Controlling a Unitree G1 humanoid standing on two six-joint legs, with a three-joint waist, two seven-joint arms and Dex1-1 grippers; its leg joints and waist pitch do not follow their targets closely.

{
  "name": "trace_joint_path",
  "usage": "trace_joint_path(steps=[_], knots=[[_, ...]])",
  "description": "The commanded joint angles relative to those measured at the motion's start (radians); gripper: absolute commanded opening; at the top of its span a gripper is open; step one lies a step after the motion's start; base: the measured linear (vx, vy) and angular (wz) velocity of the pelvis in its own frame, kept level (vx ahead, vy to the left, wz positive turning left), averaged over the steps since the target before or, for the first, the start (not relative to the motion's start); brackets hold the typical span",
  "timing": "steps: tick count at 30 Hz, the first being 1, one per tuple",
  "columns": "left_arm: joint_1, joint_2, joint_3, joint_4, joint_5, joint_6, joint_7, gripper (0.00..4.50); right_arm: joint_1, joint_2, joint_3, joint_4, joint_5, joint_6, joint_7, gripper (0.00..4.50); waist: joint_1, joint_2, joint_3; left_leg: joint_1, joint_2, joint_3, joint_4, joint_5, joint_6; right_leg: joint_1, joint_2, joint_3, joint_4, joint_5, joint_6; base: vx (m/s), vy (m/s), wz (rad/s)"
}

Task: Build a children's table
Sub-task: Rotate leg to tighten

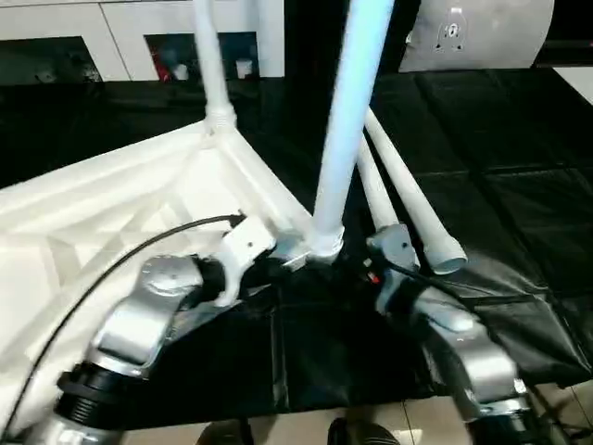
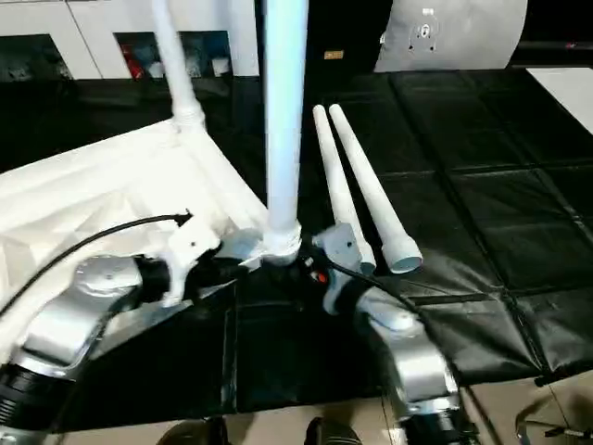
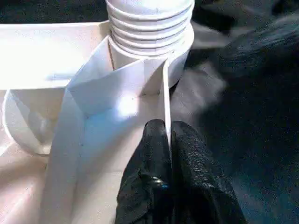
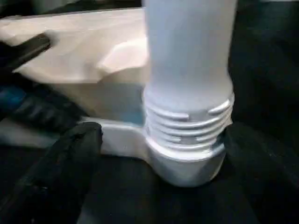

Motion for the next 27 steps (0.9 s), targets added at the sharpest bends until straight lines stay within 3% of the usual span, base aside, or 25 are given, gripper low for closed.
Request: trace_joint_path(steps=[1,4,7,12,14,19,20,27], knots=[[-0.005,0.036,-0.027,0.020,-0.005,-0.053,-0.090,0.00,-0.018,-0.036,0.006,-0.048,0.037,-0.006,0.099,4.47,0.009,-0.005,-0.073,0.008,0.066,-0.023,-0.052,-0.102,0.113,0.060,-0.090,0.055,-0.064,-0.030,-0.260,0.000,0.000,0.00],[-0.015,0.094,-0.052,0.047,-0.016,-0.120,-0.203,0.00,-0.066,-0.110,0.007,-0.019,0.059,0.003,0.213,4.47,0.014,-0.004,-0.073,0.012,0.068,-0.023,-0.054,-0.132,0.096,0.056,-0.092,0.055,-0.068,-0.105,-0.253,0.000,0.000,0.00],[-0.025,0.131,-0.073,0.071,-0.037,-0.162,-0.287,0.00,-0.112,-0.155,0.025,0.026,0.050,-0.008,0.287,4.47,0.023,-0.002,-0.076,0.017,0.069,-0.021,-0.052,-0.131,0.080,0.051,-0.091,0.055,-0.067,-0.124,-0.253,0.000,0.000,0.00],[-0.032,0.157,-0.094,0.082,-0.051,-0.189,-0.355,0.00,-0.145,-0.178,0.053,0.066,0.030,-0.028,0.333,4.47,0.032,-0.002,-0.082,0.018,0.069,-0.020,-0.047,-0.098,0.080,0.050,-0.089,0.053,-0.053,-0.044,-0.274,0.000,0.000,0.00],[-0.057,0.175,-0.127,0.108,-0.052,-0.234,-0.430,0.00,-0.187,-0.206,0.101,0.126,0.033,-0.044,0.438,4.47,0.037,-0.009,-0.078,0.015,0.067,-0.019,-0.045,-0.098,0.094,0.050,-0.092,0.053,-0.053,-0.041,-0.276,0.000,0.000,0.00],[-0.080,0.173,-0.149,0.133,-0.045,-0.268,-0.467,0.00,-0.209,-0.200,0.119,0.161,0.043,-0.060,0.484,4.01,0.048,-0.009,-0.076,0.016,0.072,-0.020,-0.046,-0.120,0.082,0.049,-0.094,0.053,-0.056,-0.095,-0.270,0.000,0.000,0.00],[-0.086,0.171,-0.154,0.140,-0.043,-0.274,-0.475,0.00,-0.214,-0.197,0.125,0.169,0.045,-0.063,0.497,3.77,0.048,-0.011,-0.074,0.016,0.071,-0.020,-0.047,-0.124,0.081,0.047,-0.094,0.053,-0.057,-0.105,-0.269,0.000,0.000,0.00],[-0.107,0.169,-0.170,0.172,-0.040,-0.303,-0.498,0.00,-0.234,-0.193,0.144,0.199,0.052,-0.072,0.534,3.25,0.050,-0.011,-0.072,0.016,0.072,-0.020,-0.048,-0.141,0.070,0.045,-0.094,0.054,-0.059,-0.138,-0.262,0.000,0.000,0.00]])
